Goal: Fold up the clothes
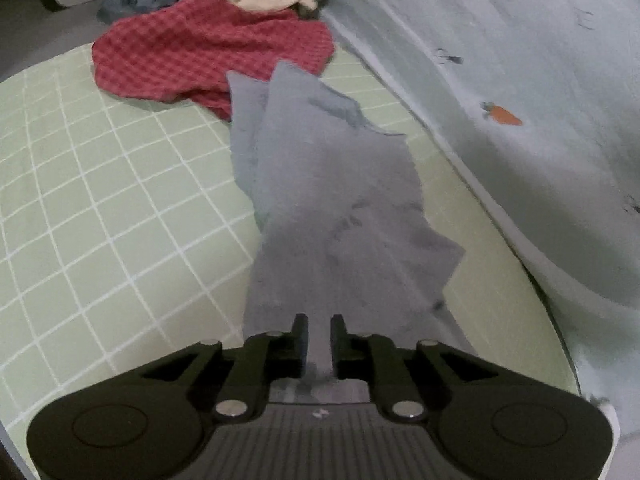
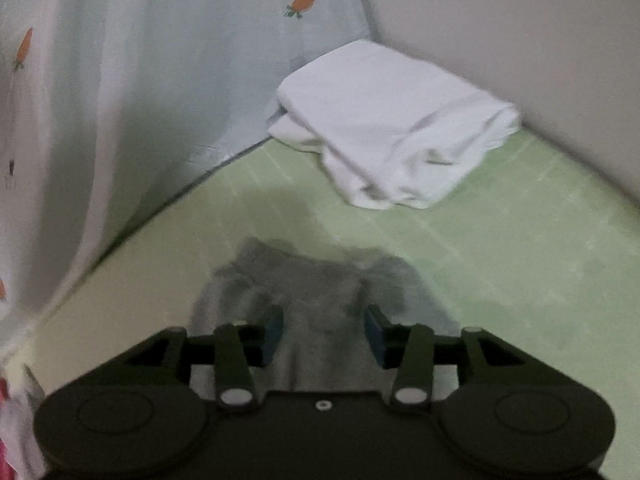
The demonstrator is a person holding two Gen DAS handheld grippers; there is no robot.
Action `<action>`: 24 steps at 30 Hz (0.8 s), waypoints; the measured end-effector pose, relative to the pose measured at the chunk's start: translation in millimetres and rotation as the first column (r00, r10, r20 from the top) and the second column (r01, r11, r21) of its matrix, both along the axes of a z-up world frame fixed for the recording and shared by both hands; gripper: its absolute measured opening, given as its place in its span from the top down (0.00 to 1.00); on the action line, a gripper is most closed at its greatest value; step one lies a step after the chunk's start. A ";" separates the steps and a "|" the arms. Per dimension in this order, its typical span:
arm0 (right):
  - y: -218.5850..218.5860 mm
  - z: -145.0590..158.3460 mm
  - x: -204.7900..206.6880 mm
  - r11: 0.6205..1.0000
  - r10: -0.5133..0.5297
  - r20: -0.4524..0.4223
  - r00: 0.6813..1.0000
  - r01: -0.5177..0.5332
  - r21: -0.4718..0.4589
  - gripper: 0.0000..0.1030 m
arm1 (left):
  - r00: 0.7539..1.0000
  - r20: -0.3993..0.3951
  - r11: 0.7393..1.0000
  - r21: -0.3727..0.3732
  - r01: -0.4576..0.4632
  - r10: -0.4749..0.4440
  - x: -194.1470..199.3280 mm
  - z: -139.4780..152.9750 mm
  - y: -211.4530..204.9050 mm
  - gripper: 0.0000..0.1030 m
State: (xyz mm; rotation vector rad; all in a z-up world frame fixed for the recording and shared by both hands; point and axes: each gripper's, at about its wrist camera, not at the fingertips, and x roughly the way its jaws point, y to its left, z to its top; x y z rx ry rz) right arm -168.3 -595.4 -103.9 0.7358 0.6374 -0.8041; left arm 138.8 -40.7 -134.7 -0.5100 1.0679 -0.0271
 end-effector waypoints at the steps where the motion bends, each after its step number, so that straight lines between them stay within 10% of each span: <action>1: -2.3 -1.7 10.0 1.000 -0.003 0.004 1.000 0.003 0.013 0.54 | 1.000 -0.014 1.000 0.012 -0.002 0.002 6.6 -1.7 -1.1 0.85; 8: 0.7 -18.1 88.4 0.996 0.078 -0.023 0.997 -0.077 0.055 0.54 | 0.998 -0.058 0.996 0.089 0.000 0.005 34.4 -21.6 2.8 0.76; 13: 10.2 -40.0 139.6 0.992 0.120 -0.097 0.988 -0.114 0.059 0.30 | 0.997 -0.067 0.993 0.112 -0.026 0.034 49.5 -37.8 13.1 0.70; 17: 12.7 -60.3 164.9 0.990 0.137 -0.191 0.972 -0.126 0.068 0.30 | 0.998 -0.052 0.997 0.061 -0.036 0.039 59.9 -44.6 16.9 0.69; 21: 17.9 -71.2 173.5 0.987 0.158 -0.261 0.952 -0.156 0.029 0.39 | 0.998 -0.042 0.997 0.071 -0.033 0.036 71.8 -52.7 5.6 0.72; 24: 23.7 -70.0 172.3 0.973 0.206 -0.321 0.924 -0.227 -0.031 0.76 | 0.999 -0.021 0.994 0.106 -0.039 0.041 74.3 -51.0 -6.4 0.91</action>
